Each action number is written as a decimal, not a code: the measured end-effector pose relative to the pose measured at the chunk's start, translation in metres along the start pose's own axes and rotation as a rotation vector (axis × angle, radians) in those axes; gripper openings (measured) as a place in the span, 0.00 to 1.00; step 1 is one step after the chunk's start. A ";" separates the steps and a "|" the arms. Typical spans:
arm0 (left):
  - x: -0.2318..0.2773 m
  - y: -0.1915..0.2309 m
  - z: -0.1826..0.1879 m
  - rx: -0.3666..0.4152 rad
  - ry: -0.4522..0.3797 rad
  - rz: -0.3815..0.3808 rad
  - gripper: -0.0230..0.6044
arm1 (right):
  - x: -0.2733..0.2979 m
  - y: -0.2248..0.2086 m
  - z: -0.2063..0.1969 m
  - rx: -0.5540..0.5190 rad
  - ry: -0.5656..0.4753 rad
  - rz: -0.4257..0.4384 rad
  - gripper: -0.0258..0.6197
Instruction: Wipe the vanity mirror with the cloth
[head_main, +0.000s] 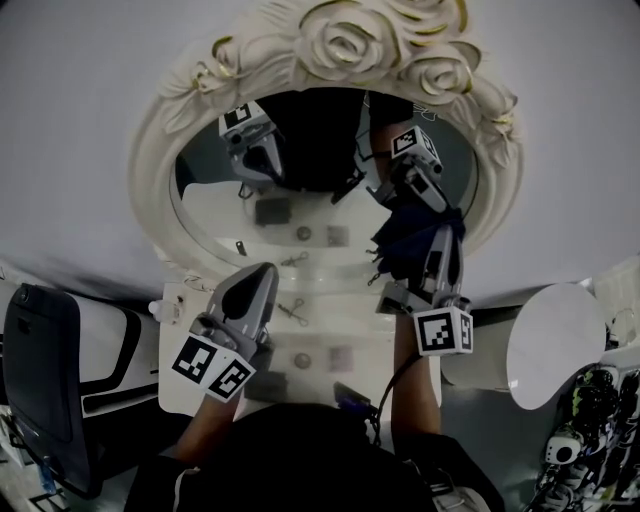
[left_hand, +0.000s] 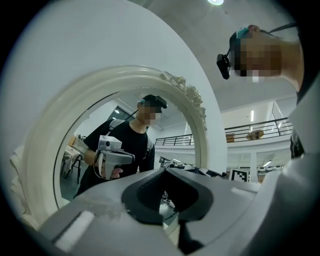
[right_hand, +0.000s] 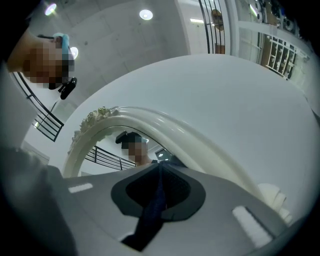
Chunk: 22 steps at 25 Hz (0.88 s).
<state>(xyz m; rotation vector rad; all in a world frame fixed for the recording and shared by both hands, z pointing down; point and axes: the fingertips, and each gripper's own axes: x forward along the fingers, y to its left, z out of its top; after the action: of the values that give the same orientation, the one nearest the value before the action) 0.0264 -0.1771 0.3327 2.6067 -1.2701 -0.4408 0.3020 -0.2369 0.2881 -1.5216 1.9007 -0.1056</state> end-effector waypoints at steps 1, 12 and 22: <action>0.001 0.001 -0.001 -0.002 0.001 -0.001 0.04 | 0.001 0.002 0.000 0.008 -0.007 0.014 0.08; 0.008 0.002 -0.007 -0.023 0.015 -0.024 0.04 | 0.009 0.012 0.015 0.037 -0.077 0.060 0.08; -0.001 0.008 -0.001 -0.035 -0.007 -0.020 0.04 | 0.025 0.042 0.030 -0.015 -0.072 0.113 0.08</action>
<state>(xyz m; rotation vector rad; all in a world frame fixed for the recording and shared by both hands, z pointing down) 0.0200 -0.1806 0.3361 2.5929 -1.2286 -0.4716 0.2818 -0.2358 0.2344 -1.4054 1.9286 0.0137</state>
